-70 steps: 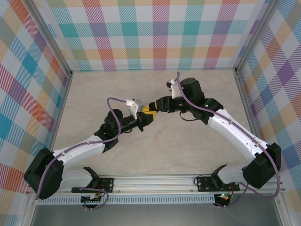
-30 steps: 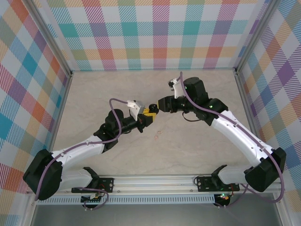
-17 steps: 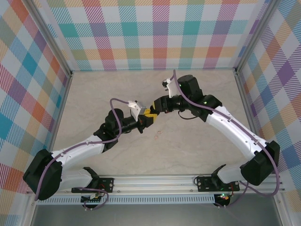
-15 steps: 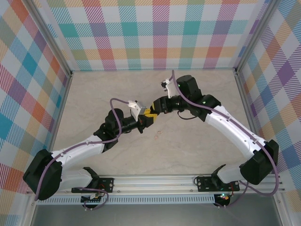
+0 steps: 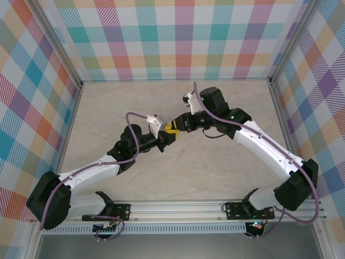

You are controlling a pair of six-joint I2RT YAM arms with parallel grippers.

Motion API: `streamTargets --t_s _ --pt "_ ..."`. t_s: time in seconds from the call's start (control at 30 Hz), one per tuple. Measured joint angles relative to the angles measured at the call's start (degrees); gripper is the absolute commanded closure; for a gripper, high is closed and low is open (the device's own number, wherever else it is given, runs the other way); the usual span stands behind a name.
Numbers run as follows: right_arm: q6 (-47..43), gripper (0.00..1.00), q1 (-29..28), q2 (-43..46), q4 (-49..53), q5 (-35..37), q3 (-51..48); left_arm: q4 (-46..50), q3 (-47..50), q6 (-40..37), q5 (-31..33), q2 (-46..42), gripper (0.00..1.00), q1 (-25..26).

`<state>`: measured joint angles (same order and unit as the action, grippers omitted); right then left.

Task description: Insert wireless bluetooth earbuds into charging case

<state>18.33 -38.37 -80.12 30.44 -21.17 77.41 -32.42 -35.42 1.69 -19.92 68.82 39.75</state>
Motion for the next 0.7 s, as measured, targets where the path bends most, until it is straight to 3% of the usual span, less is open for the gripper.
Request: streamTargets --t_s 0.4,0.7 --pt "1.16 0.70 0.87 4.02 0.07 10.47 -1.16 0.87 0.00 0.24 -0.15 -0.55 0.90 0.00" --pt "1.53 0.79 8.37 5.05 -1.40 7.58 -7.10 -3.26 0.00 2.80 -6.73 -0.52 0.90 0.00"
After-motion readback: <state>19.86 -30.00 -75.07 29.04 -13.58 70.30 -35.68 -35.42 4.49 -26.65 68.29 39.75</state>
